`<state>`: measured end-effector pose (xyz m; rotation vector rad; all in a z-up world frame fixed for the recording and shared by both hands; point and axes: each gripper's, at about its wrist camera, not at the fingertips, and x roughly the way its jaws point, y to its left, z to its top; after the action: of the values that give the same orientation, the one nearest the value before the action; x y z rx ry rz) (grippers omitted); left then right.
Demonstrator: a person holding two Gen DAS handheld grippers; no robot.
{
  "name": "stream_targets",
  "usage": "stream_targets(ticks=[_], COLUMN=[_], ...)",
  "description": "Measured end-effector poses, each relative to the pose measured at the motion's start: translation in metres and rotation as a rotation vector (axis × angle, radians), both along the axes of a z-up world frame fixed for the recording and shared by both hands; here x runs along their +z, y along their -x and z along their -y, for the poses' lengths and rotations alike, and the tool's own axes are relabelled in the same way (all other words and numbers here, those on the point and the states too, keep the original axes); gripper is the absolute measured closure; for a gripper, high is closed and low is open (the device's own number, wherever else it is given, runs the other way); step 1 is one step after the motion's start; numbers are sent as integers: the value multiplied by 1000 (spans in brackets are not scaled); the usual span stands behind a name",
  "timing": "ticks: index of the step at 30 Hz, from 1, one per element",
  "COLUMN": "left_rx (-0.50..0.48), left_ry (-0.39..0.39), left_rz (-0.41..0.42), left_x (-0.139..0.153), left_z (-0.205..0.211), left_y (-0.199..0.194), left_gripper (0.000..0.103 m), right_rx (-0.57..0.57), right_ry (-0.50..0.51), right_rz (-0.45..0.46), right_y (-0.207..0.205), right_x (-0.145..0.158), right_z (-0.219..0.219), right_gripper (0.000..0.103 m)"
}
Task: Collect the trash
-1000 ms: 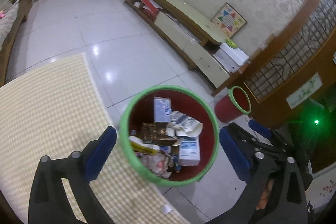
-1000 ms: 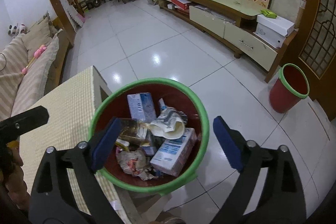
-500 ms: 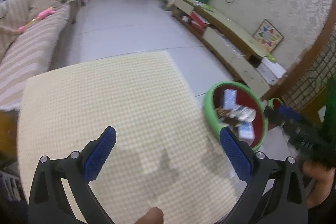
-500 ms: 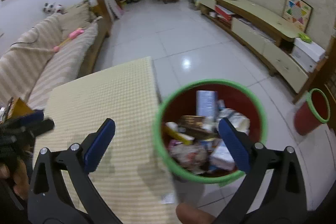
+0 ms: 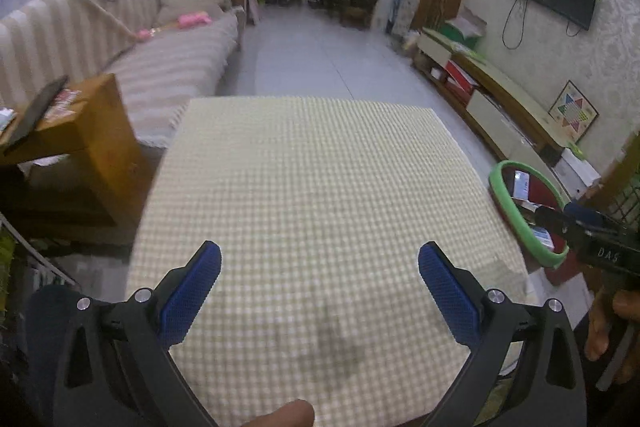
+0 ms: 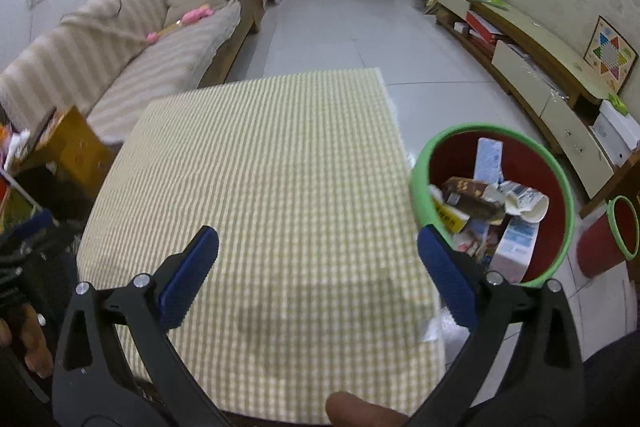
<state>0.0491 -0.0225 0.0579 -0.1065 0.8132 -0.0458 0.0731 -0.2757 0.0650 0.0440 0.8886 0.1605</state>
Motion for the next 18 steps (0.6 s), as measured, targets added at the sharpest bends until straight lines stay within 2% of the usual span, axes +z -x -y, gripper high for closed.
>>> stream_targets(ticks=[7, 13, 18], left_rx=[35, 67, 56], left_ry=[15, -8, -9], left_rz=[13, 42, 48], left_x=[-5, -3, -2], left_z=[-12, -13, -14], left_y=[12, 20, 27], left_gripper=[8, 8, 8], right_rx=[10, -75, -48], right_ry=[111, 69, 83], right_rz=[77, 96, 82], right_y=[29, 57, 66], right_x=[13, 15, 8], right_z=[-39, -45, -55], right_gripper=[5, 5, 5])
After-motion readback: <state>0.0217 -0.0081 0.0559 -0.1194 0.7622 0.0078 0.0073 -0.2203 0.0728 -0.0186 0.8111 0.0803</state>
